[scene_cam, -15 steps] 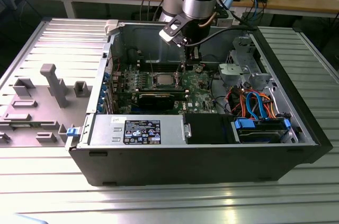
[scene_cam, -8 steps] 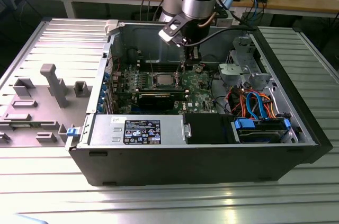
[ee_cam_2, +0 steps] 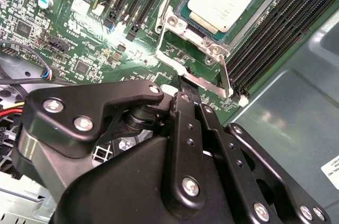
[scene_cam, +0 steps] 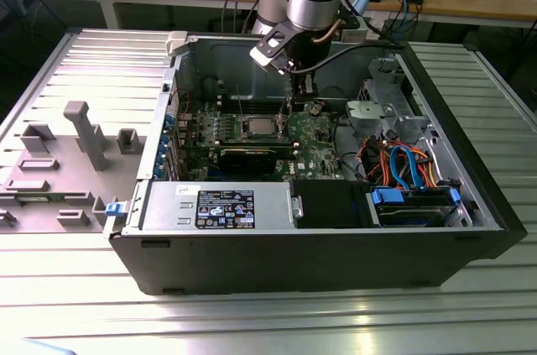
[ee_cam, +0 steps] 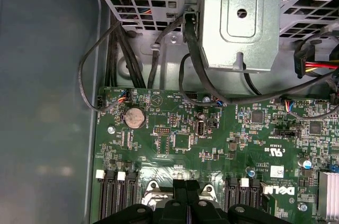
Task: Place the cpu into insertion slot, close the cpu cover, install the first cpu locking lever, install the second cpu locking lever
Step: 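Close the cpu cover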
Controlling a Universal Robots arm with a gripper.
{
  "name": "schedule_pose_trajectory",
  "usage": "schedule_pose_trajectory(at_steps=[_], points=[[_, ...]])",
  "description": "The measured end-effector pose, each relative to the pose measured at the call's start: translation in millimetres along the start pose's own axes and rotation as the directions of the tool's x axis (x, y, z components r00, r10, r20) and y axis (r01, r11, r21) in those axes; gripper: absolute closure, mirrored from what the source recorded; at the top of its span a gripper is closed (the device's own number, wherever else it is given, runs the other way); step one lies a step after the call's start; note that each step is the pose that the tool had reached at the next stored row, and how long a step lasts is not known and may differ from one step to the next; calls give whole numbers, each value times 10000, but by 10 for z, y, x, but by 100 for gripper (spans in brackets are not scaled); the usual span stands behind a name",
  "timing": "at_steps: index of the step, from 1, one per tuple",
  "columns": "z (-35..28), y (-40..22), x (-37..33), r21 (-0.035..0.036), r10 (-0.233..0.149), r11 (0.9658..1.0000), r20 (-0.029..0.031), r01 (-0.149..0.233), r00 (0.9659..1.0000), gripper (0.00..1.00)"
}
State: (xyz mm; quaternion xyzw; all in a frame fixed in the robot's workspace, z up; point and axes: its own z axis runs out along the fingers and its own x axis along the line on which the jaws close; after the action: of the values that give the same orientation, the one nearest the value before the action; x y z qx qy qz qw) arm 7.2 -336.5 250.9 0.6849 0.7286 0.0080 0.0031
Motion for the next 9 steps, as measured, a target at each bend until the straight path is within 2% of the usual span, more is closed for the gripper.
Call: schedule_pose_trajectory(at_steps=[9], points=[[0,-43,3,0,-1,10000,-2,1,10000,89]])
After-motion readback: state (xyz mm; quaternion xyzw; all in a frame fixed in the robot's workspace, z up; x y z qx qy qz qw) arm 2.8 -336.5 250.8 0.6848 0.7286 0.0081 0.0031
